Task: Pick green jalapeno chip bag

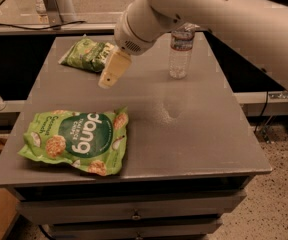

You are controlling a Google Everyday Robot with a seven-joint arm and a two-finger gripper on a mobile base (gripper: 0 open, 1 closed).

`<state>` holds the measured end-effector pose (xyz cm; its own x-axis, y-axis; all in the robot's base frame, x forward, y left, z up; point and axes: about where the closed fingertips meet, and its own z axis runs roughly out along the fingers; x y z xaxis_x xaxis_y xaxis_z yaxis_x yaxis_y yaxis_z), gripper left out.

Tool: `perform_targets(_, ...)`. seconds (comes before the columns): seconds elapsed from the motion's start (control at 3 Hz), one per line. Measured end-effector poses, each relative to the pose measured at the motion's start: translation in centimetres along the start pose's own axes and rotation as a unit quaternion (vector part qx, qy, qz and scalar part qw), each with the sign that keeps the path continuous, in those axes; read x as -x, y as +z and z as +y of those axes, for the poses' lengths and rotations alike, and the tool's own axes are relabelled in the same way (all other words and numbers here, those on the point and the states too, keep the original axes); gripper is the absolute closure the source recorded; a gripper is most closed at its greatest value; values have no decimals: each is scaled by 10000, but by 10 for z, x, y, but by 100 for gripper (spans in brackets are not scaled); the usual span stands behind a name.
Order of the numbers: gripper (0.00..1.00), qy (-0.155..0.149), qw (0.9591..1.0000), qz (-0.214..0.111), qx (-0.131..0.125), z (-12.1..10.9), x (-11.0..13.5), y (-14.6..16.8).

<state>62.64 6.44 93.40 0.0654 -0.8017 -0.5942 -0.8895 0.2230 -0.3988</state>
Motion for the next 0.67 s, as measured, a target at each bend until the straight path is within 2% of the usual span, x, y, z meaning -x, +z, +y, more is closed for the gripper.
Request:
perform_targets(0.33,0,183,9997,26,-162,-18,1,38)
perform_targets(0.67,0,461,9986,63,-243,-27,3,72)
